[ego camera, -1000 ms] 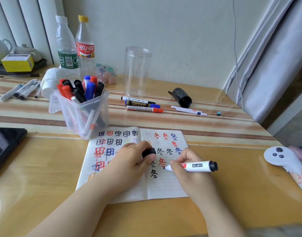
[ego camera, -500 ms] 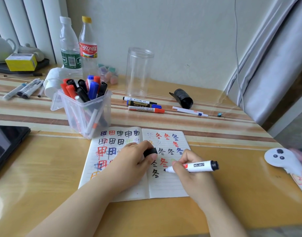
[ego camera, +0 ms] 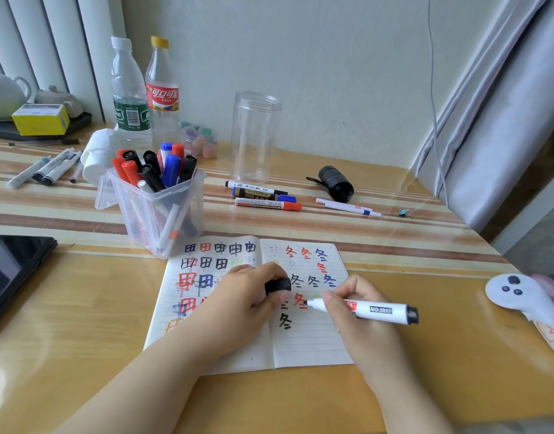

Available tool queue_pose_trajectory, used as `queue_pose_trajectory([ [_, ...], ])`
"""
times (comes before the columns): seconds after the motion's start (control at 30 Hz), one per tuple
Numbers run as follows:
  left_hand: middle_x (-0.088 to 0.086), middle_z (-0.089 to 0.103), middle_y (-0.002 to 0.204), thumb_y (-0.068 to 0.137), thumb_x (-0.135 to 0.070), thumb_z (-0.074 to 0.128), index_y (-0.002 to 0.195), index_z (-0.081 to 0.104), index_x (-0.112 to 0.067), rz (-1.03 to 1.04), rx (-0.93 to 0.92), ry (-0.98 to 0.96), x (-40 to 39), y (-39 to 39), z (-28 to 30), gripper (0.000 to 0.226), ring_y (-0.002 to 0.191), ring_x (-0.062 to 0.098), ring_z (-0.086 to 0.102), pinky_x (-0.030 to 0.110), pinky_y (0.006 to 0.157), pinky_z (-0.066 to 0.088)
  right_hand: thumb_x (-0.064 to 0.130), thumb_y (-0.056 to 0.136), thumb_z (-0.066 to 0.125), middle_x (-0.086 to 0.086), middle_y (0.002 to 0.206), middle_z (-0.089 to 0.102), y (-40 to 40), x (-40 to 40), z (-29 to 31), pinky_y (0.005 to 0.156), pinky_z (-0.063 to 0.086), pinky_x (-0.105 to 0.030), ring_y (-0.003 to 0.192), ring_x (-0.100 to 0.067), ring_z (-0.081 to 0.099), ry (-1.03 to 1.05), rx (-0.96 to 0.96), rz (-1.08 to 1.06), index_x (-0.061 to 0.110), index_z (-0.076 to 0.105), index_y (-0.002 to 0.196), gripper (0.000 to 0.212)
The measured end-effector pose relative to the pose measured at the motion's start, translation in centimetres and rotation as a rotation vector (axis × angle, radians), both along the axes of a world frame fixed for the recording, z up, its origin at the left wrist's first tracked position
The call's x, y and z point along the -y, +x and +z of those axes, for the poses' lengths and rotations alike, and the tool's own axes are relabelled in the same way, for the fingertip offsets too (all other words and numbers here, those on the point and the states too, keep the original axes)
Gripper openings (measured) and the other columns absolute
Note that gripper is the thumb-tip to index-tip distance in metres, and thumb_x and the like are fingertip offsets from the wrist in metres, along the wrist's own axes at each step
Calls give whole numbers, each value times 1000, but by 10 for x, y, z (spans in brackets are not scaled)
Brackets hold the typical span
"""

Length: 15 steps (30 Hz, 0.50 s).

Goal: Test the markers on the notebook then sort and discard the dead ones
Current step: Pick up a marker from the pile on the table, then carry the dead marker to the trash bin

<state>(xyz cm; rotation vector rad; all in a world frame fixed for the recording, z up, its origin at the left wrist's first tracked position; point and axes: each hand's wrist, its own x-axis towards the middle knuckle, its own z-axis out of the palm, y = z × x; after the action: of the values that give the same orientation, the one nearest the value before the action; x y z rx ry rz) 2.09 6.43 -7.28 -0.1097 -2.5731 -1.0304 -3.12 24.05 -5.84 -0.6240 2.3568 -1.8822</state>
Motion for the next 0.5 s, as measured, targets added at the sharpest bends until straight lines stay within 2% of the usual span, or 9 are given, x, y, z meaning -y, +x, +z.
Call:
queue_pose_trajectory([
  [0.07, -18, 59, 80, 85, -36, 49, 97, 58, -28, -49, 2, 7, -1, 1, 4, 17, 81, 3, 50, 10, 75, 30, 37, 65, 67, 8, 46, 47, -1, -2, 0, 46, 32, -14, 44, -4, 38, -115, 56, 39, 21, 49, 60, 24],
  [0.13, -21, 59, 88, 83, -35, 51, 98, 60, -30, -93, -1, 28, -1, 1, 6, 17, 88, 1, 51, 9, 80, 29, 44, 61, 65, 5, 45, 47, -3, -4, -1, 48, 34, -13, 44, -4, 41, -168, 83, 74, 23, 51, 60, 25],
  [0.23, -27, 54, 104, 83, -34, 54, 99, 61, -32, -123, -6, 36, -2, 4, 8, 18, 93, -2, 49, 3, 81, 26, 45, 60, 65, 3, 45, 48, -4, -4, -1, 49, 35, -14, 44, -4, 42, -157, 70, 99, 24, 52, 59, 24],
  [0.37, -21, 59, 96, 84, -33, 55, 98, 60, -31, -159, 20, 27, -5, 7, 9, 16, 90, 1, 50, 1, 79, 26, 45, 60, 65, 5, 46, 49, -2, -3, 0, 50, 35, -13, 45, -4, 42, -148, 65, 143, 23, 53, 59, 25],
  [0.43, -15, 63, 88, 83, -35, 56, 98, 61, -32, -186, 58, 75, -6, 8, 8, 16, 83, 7, 54, 7, 76, 34, 45, 59, 68, 6, 47, 51, -1, -3, 1, 51, 37, -14, 46, -5, 45, -138, 76, 185, 23, 56, 59, 24],
  [0.5, -8, 66, 86, 82, -39, 58, 100, 61, -32, -209, 107, 165, -7, 8, 7, 19, 76, 15, 59, 27, 73, 47, 44, 58, 70, 5, 48, 53, 0, -3, 2, 52, 40, -14, 48, -6, 48, -144, 106, 225, 23, 59, 59, 23],
])
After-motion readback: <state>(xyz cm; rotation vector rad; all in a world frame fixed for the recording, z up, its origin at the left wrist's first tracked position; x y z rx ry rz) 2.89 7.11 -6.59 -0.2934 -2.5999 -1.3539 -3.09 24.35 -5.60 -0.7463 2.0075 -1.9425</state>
